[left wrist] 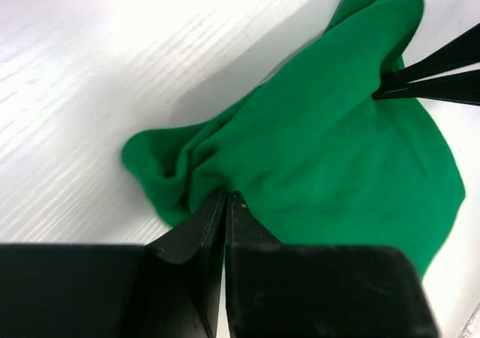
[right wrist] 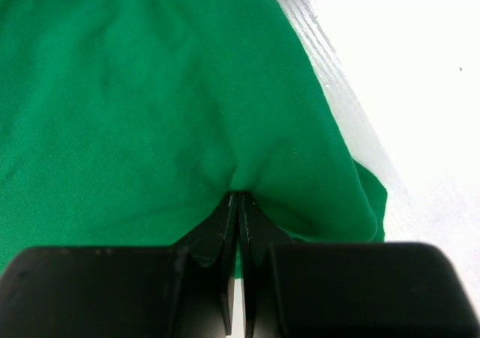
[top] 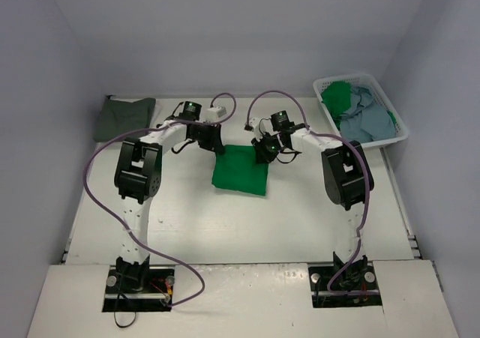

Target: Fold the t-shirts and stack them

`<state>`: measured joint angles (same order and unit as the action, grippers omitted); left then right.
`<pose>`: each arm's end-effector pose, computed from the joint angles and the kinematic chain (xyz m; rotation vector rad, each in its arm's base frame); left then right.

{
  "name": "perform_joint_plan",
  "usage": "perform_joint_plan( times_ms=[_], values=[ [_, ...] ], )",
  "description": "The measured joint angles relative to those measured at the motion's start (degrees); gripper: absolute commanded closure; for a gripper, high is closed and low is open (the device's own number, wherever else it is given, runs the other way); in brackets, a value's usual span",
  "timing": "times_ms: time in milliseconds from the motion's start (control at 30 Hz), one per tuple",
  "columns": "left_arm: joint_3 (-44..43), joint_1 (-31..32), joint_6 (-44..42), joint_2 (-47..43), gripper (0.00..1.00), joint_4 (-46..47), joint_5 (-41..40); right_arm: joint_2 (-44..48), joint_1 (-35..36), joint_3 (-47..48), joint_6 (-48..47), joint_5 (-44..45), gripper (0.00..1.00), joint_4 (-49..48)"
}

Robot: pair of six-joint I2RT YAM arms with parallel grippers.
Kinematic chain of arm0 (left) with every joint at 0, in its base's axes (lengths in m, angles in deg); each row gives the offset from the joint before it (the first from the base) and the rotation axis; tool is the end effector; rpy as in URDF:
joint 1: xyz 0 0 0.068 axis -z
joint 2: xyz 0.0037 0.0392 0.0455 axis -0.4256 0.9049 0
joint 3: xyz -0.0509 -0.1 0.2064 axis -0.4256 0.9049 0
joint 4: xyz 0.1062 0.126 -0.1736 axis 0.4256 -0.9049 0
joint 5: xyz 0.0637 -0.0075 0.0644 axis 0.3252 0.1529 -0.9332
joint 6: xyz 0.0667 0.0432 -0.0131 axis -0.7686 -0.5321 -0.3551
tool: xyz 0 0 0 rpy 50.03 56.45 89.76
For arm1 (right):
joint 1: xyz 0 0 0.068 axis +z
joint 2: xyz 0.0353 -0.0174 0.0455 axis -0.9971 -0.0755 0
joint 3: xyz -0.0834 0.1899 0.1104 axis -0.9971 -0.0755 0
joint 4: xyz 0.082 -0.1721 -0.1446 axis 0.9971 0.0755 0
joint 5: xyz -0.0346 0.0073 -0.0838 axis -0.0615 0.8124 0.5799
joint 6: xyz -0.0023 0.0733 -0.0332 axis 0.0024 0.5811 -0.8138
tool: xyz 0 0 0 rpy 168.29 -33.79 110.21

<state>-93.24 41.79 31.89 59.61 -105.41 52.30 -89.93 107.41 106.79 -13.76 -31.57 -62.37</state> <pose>0.4203 -0.1753 0.1364 0.6465 2.3134 -1.0689 0.3881 0.1968 0.1276 -1.1948 1.9588 0.6588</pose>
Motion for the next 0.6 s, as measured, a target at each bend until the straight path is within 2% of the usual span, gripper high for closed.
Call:
perform_joint_plan(
  times_ms=[67,133,233,333,433,467,600],
  values=[
    [-0.9,-0.8,-0.1,-1.2,0.92,-2.0,-0.6,0.2,0.0,0.2,0.2,0.6,1.0,0.4],
    [-2.3,-2.0,-0.7,-3.1,0.88,-3.7,-1.3,0.6,0.0,0.7,0.5,1.5,1.0,1.3],
    [-3.7,-4.2,-1.5,-7.8,0.87,-5.1,-1.6,1.8,0.0,1.7,1.5,2.7,1.0,2.9],
    [-3.9,-6.1,-2.0,-13.8,0.88,-6.0,-1.4,4.3,0.0,2.8,2.4,3.1,1.0,3.9],
    [-3.6,-6.5,-2.4,-18.8,0.94,-6.7,-0.1,7.3,0.2,3.3,2.9,3.1,1.0,4.7],
    [-3.2,-6.3,-2.5,-19.8,1.0,-6.8,0.8,8.3,0.5,3.3,3.0,3.0,1.0,4.9],
    [0.4,-4.8,-3.6,-22.7,1.0,-8.1,3.9,10.4,1.7,3.2,3.0,2.4,1.0,5.8]
  ],
)
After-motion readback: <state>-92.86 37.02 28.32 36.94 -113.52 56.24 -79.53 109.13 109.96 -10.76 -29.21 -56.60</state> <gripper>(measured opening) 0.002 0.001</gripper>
